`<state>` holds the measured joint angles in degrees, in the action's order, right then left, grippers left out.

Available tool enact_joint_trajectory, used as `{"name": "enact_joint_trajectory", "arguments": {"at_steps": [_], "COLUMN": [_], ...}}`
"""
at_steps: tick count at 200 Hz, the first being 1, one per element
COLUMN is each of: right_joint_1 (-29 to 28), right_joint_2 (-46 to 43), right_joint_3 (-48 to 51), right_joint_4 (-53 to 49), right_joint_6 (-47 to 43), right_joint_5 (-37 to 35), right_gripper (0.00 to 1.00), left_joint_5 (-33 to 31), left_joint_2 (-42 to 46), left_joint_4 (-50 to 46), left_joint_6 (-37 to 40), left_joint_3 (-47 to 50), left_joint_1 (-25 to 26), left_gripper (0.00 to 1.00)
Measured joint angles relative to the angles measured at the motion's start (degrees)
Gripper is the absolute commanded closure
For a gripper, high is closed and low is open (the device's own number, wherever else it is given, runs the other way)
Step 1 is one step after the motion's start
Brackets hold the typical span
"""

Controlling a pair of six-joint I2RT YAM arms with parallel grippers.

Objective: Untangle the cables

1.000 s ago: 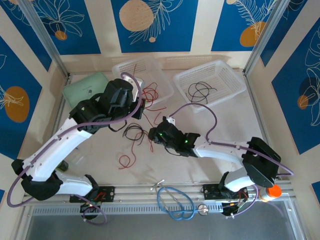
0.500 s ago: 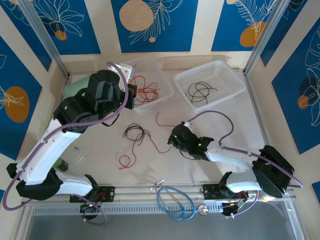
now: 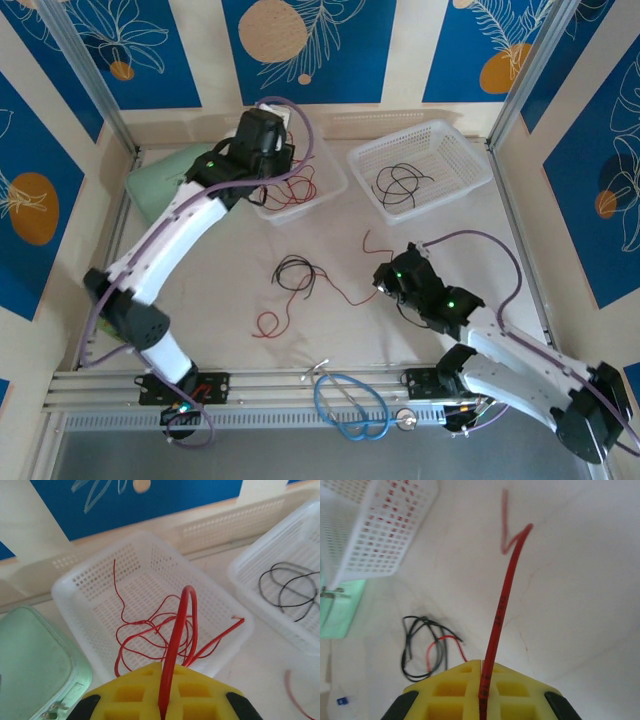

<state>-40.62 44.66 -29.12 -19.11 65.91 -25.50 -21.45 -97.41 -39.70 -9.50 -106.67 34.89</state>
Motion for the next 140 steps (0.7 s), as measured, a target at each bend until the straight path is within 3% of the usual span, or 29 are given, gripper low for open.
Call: {"name": "enact_joint_trajectory", "arguments": {"at_steps": [67, 90, 110, 125, 140], "right_joint_1": [0.7, 0.7, 0.5, 0.5, 0.4], "right_joint_2": [-7.8, -8.2, -9.5, -10.4, -10.8], "right_joint_3": [-1.2, -0.6, -0.4, -0.4, -0.4], "right_joint_4": [-7.3, -8.6, -9.8, -10.6, -10.9], "right_joint_6": [-1.3, -1.0, -1.0, -0.9, -1.0], "right_joint_5": [3.4, 4.2, 4.5, 4.5, 4.5], "right_gripper": [1.0, 1.0, 1.0, 1.0, 1.0], "left_joint_5": [4.7, 5.4, 5.8, 6.3, 6.5], "left_joint_2": [-18.4, -22.4, -25.8, -27.4, -28.0], "left_joint_4": [8.8, 10.3, 10.4, 10.5, 10.6], "left_joint_6": [-0.3, -0.5, -1.0, -1.0, -1.1], "left_joint_3": [0.0, -0.8, -3.2, -4.5, -4.8], "left_joint_1": [-6.4, -6.9, -7.0, -7.0, -7.1], "left_gripper": [1.0, 0.93, 0.78, 0.49, 0.31]}}
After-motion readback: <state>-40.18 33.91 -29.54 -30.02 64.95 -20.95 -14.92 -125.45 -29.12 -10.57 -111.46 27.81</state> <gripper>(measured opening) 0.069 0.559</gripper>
